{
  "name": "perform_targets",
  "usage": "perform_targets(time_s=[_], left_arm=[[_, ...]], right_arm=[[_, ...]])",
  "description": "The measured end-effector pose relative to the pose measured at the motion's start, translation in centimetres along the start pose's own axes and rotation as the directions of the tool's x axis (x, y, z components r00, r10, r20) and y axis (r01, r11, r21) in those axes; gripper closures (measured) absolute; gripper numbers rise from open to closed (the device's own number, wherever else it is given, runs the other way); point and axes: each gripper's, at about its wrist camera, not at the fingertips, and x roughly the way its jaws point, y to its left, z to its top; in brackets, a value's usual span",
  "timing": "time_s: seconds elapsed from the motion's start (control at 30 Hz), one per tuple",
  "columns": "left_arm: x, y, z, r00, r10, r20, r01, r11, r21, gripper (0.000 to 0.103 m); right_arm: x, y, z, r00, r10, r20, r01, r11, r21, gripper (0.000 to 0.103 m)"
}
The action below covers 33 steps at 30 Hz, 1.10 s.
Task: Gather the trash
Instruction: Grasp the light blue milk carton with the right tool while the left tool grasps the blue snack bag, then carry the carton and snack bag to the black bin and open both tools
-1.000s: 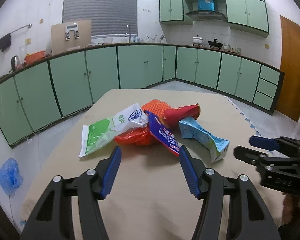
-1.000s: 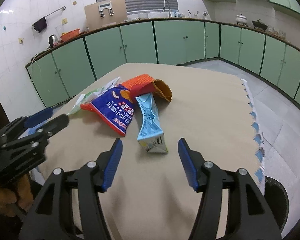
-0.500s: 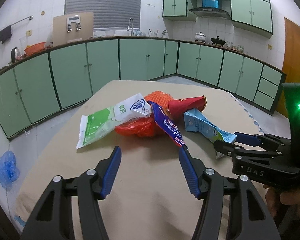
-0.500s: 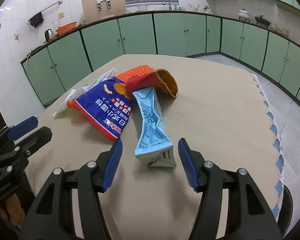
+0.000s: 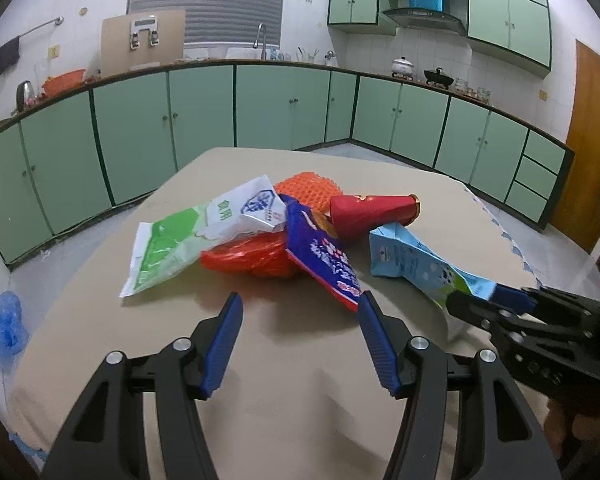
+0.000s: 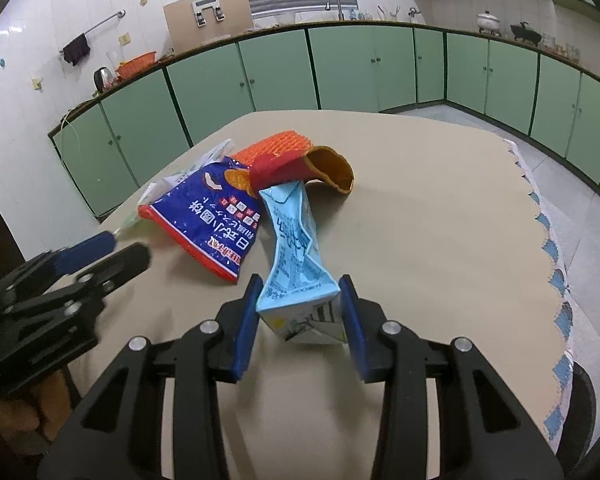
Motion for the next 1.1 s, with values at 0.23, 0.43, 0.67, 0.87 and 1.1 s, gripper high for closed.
perform_targets(time_s=[0.23,0.43,0.67,0.87,1.1], left_arm=[[2.0,-0.5,0.3,0.999,-0.017,-0.033,0.016,1.000,-0.024,0.044],[3.3,-1.2,0.9,0.999,-0.036,-0.040,0.035,0.999,-0.018,0.044],[4.9,-1.4,1.3,0.994,-0.079,-0.080,0.076,0.996,-0.036,0.090],[3.5,-1.8,1.6,0.996,-0.082,-0.030,0.081,0.997,-0.019,0.101],[1.3,-2.3,1.6,0.997,-0.073,0.006,0.073,0.997,0.004,0.102]], right_arm=[[-1.0,-0.7,-0.4,1.000,0.006,0.013,-0.007,1.000,0.011,0.067],[-2.1,-1.5,-1.0,1.000,0.003,0.018,-0.004,0.999,0.036,0.067],[-2.5,-1.6,-1.6,1.000,0.001,0.009,-0.002,0.999,0.049,0.067],[-3.4,-1.8,-1.8,1.000,0.008,0.015,-0.009,0.997,0.074,0.067],[-5.7,-1.5,-1.4,0.999,0.001,0.047,-0.005,0.997,0.081,0.067]])
